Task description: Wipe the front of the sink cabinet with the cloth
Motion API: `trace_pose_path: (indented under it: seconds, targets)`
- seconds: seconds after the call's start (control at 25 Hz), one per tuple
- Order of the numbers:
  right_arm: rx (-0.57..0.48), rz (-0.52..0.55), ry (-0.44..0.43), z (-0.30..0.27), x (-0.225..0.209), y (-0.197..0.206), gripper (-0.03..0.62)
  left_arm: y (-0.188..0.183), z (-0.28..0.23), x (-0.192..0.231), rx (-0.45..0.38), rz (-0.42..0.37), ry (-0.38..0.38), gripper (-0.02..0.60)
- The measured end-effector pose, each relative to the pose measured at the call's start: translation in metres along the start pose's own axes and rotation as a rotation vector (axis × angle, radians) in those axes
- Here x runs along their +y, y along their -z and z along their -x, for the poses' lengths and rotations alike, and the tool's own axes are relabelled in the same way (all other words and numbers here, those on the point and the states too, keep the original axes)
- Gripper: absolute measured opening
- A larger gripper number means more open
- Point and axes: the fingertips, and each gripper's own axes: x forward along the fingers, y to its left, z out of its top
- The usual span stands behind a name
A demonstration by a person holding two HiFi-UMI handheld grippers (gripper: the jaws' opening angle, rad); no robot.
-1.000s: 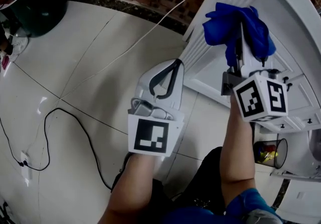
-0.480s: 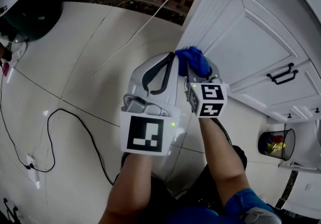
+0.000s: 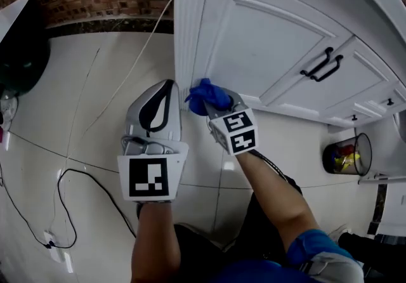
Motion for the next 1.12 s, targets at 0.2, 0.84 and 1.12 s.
trace_pose_path:
  seconds: [0.2, 0.84, 1.12]
  targets:
    - [-0.051, -0.016, -0.015, 0.096, -0.056, -0.022, 0.074, 0.011, -0.041, -0.061, 0.039, -0.057, 0.097, 0.002]
    - [0.298, -0.543, 0.804, 0.320, -0.393, 0.261, 0.074, 0.094, -0.104, -0.244, 0.221, 0.006, 0.372, 0.003]
    - [0.342, -0.517, 0.757, 0.299, -0.403, 0.286, 0.074, 0.104, -0.101, -0.247, 0.271, -0.023, 0.356, 0.003]
